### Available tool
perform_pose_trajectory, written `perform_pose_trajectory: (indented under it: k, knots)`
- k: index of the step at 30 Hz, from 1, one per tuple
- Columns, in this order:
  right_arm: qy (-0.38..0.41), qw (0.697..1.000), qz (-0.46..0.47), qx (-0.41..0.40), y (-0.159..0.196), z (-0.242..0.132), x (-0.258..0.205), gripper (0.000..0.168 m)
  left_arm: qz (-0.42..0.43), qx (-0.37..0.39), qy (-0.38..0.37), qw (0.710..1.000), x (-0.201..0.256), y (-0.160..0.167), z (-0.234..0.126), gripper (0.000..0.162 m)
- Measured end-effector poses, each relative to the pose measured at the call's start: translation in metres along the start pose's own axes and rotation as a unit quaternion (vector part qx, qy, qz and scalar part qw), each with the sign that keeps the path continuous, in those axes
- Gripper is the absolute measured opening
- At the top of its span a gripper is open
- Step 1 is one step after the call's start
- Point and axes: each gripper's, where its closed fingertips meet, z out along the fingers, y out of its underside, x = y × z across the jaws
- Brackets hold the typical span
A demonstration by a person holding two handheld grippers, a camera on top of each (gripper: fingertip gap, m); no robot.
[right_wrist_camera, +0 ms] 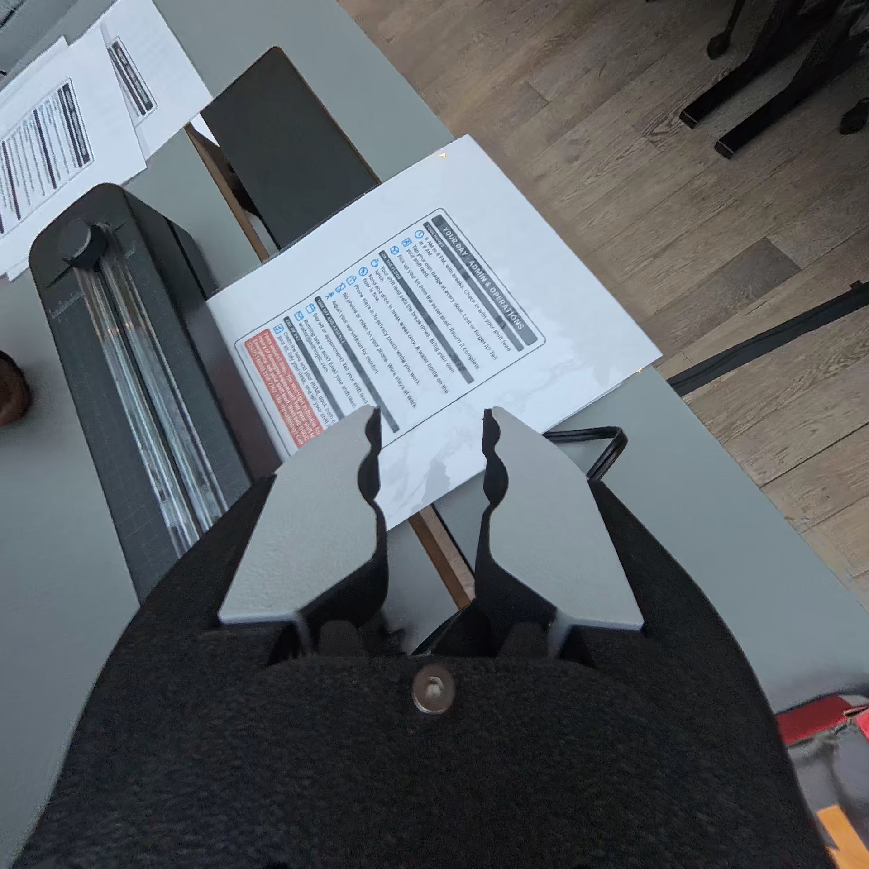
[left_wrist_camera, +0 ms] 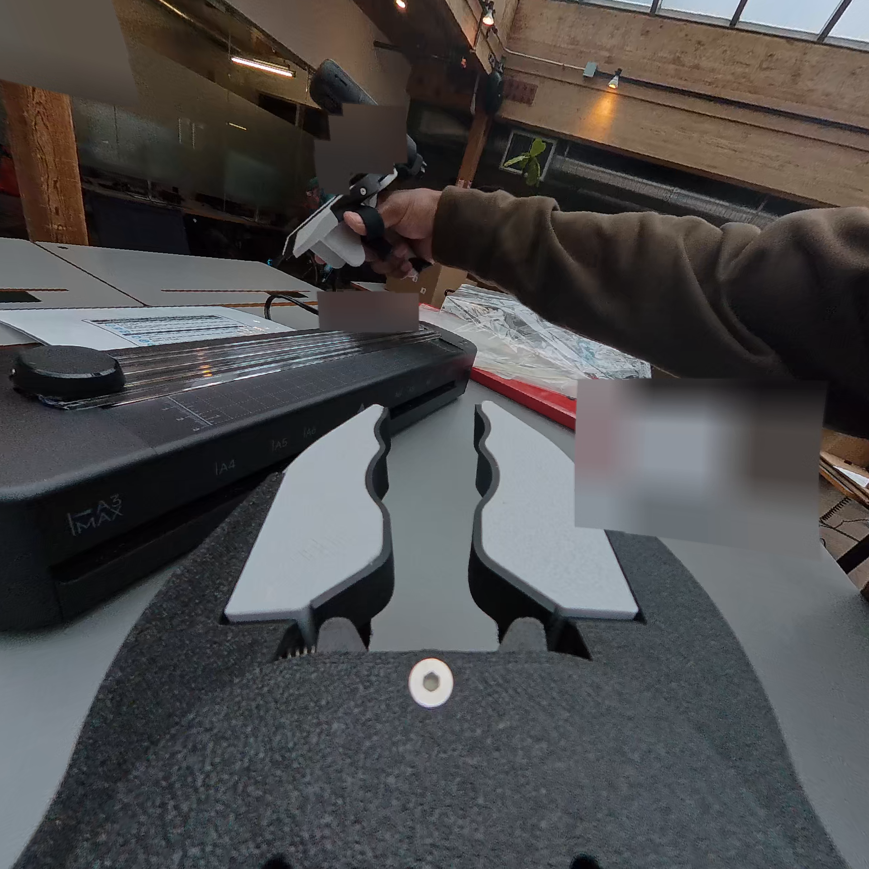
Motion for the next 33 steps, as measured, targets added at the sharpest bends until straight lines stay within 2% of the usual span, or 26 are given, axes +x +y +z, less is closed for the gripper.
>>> perform_pose_trajectory:
  k: [10, 17, 23, 33]
  knots:
    - [-0.024, 0.998, 0.064, 0.011, -0.010, 0.029, 0.081, 0.043, -0.021, 0.018, 0.009, 1.000, -0.002, -0.005, -0.004, 0.034]
    - [-0.060, 0.991, 0.122, 0.006, -0.014, 0.047, 0.113, 0.043, -0.028, 0.020, 0.009, 0.999, -0.004, -0.006, -0.004, 0.034]
    - [-0.068, 0.986, 0.151, -0.022, -0.002, 0.067, 0.128, 0.042, -0.039, 0.032, 0.011, 0.999, -0.007, -0.009, -0.006, 0.034]
    - [-0.062, 0.987, 0.148, -0.026, -0.005, 0.081, 0.135, 0.041, -0.042, 0.042, 0.012, 0.998, -0.007, -0.012, -0.009, 0.034]
